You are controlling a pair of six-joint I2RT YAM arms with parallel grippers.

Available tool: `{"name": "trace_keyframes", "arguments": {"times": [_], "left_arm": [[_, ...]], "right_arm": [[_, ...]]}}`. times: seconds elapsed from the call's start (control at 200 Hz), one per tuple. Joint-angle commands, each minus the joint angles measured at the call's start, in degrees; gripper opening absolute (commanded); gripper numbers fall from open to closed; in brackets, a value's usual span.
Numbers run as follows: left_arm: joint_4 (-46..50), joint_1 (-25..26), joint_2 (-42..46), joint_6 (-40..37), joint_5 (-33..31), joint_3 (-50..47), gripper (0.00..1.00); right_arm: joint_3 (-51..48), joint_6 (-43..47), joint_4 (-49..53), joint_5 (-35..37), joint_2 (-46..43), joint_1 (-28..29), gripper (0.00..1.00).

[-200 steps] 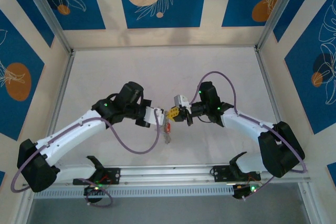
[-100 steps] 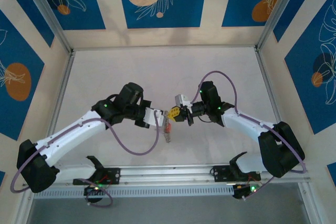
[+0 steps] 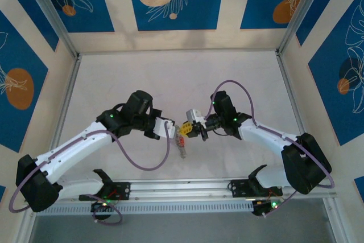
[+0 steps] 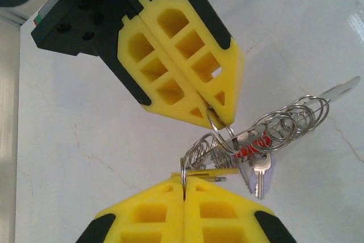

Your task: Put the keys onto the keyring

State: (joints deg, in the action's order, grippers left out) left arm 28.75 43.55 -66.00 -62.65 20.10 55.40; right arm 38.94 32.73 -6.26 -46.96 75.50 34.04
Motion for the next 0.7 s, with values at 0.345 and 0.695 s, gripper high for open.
{"name": "trace_keyframes", "arguments": {"times": [0.345,0.695], "left_arm": [[-0.67,1.09,-1.14,-3.01,4.49,0.14,0.0],[-0.32,1.98,-1.53,-4.12,3.81,0.84,0.0]], "right_arm": [[2.62,0.03,2.22,-1.57,0.78,0.02,0.0],[2.93,-3.54,1.89,-3.24,1.58,-1.7,0.0]]}}
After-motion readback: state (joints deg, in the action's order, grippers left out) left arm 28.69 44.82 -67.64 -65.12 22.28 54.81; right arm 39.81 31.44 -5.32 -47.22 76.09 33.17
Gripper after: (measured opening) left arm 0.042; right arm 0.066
